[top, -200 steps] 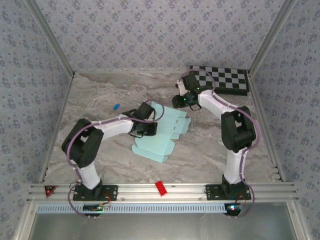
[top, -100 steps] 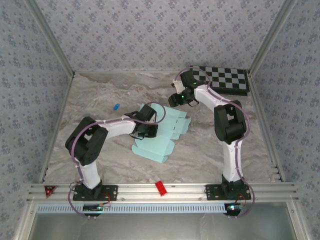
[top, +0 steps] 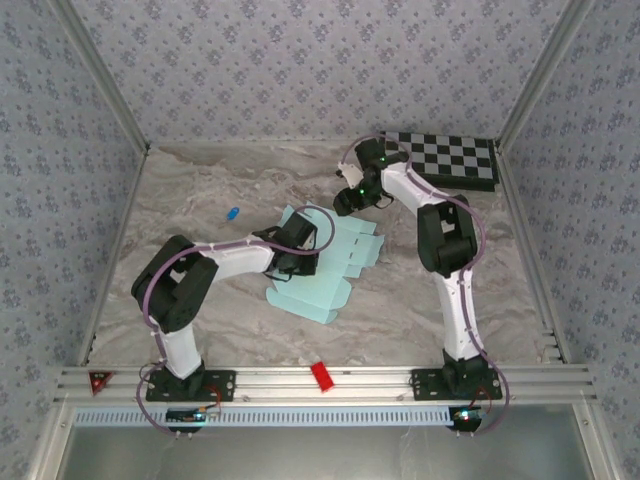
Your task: Fold the paper box
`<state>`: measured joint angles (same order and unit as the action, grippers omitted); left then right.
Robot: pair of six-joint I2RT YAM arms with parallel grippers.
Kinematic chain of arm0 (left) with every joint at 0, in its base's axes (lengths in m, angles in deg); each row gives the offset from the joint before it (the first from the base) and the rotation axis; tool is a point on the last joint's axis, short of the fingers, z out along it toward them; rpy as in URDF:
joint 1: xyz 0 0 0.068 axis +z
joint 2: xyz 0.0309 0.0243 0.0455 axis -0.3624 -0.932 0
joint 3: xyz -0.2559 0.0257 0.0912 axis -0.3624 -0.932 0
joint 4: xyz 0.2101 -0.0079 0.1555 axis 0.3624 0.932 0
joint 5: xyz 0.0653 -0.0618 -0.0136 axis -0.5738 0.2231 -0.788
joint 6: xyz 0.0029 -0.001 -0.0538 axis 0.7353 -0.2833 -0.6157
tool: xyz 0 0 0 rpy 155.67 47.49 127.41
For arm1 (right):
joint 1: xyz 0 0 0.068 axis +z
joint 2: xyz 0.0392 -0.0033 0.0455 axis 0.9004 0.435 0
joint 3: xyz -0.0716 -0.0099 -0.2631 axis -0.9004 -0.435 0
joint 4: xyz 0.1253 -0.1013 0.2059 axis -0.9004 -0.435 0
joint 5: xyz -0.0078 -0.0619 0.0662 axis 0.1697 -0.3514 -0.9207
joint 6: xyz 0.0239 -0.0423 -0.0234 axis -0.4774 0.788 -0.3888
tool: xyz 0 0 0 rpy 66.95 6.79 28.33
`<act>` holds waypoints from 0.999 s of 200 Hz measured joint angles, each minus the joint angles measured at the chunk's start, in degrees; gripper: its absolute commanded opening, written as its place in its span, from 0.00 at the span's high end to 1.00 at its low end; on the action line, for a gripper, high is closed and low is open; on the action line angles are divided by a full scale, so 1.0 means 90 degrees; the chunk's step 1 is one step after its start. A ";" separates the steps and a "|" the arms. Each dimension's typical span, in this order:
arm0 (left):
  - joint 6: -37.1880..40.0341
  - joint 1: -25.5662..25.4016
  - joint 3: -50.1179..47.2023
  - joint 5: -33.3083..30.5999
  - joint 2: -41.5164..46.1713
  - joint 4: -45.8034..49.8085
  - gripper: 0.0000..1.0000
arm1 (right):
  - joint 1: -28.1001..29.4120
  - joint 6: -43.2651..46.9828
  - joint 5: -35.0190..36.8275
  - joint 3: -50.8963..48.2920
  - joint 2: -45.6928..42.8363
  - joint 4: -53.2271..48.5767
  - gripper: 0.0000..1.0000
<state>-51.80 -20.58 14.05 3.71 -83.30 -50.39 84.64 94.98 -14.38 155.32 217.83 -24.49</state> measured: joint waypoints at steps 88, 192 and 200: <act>0.0000 -0.0034 -0.0017 -0.0075 0.0015 -0.0015 1.00 | -0.0080 0.0376 -0.0593 0.0835 0.0692 -0.0901 0.49; 0.0000 -0.0034 -0.0029 -0.0078 0.0024 -0.0019 1.00 | -0.0214 0.1020 -0.1333 0.1163 0.0850 -0.1693 0.68; 0.0000 -0.0034 -0.0029 -0.0078 0.0024 -0.0022 1.00 | -0.0226 0.1086 -0.1350 0.1180 0.0852 -0.1727 0.70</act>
<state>-51.80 -20.88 13.79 3.02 -83.09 -50.59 82.61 104.75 -26.53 165.94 225.50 -40.03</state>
